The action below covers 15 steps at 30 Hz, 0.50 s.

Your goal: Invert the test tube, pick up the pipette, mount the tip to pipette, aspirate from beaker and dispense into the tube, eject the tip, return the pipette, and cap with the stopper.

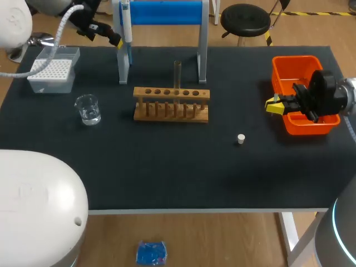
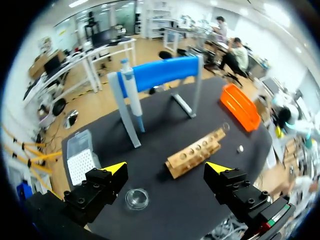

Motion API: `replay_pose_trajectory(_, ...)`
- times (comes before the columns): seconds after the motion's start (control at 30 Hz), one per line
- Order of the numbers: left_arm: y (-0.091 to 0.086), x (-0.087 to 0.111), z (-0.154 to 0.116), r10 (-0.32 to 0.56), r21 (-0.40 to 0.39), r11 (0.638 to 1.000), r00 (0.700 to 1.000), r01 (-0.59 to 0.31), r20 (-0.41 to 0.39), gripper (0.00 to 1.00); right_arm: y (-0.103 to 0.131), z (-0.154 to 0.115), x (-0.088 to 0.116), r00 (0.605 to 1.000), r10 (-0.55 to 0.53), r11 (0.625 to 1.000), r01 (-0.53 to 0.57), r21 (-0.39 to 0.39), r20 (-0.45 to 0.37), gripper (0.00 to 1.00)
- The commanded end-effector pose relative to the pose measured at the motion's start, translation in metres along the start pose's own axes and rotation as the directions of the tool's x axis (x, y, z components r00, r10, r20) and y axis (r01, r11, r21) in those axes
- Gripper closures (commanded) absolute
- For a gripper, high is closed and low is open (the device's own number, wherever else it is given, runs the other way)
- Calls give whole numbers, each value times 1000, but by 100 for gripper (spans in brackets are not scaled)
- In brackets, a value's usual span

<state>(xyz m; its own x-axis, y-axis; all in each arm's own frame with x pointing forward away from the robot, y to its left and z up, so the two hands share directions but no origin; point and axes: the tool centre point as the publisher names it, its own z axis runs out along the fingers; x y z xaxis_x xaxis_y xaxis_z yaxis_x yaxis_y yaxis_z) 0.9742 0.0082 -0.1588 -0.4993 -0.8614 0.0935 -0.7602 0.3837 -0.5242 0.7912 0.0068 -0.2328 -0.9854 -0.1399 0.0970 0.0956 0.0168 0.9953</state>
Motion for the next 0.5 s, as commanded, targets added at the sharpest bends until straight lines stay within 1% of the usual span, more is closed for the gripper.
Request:
replay_pose_trajectory(0.03, -5, 16, 1, -86, 77, 994, 987, 77, 133, 0, 1, -1, 1, 1000, 1, 1000, -1, 2, -1, 100)
replay_pose_trajectory(0.1, -12, 22, 3, -100, 82, 993, 981, 88, 165, 0, 1, -1, 1, 1000, 1, 1000, -1, 2, -1, 100)
replay_pose_trajectory(0.13, -14, 24, 4, -105, 108, 990, 980, 87, 169, 0, 1, -1, 1, 1000, 1, 1000, -1, 2, -1, 100)
replay_pose_trajectory(0.2, -20, 28, 7, -120, 113, 989, 973, 99, 197, 0, 1, -1, 1, 1000, 1, 1000, -1, 2, -1, 100)
replay_pose_trajectory(0.23, -23, 29, 8, -123, 129, 987, 972, 98, 201, 0, 1, -1, 1, 1000, 1, 1000, -1, 2, -1, 100)
replay_pose_trajectory(0.3, -27, 27, 14, -135, 132, 985, 967, 108, 214, 0, 1, -1, 1, 1000, 1, 1000, -1, 2, -1, 100)
replay_pose_trajectory(0.5, -35, 20, 31, -186, 180, 973, 957, 147, 224, 0, 1, -1, 1, 1000, 1, 1000, -1, 2, -1, 100)
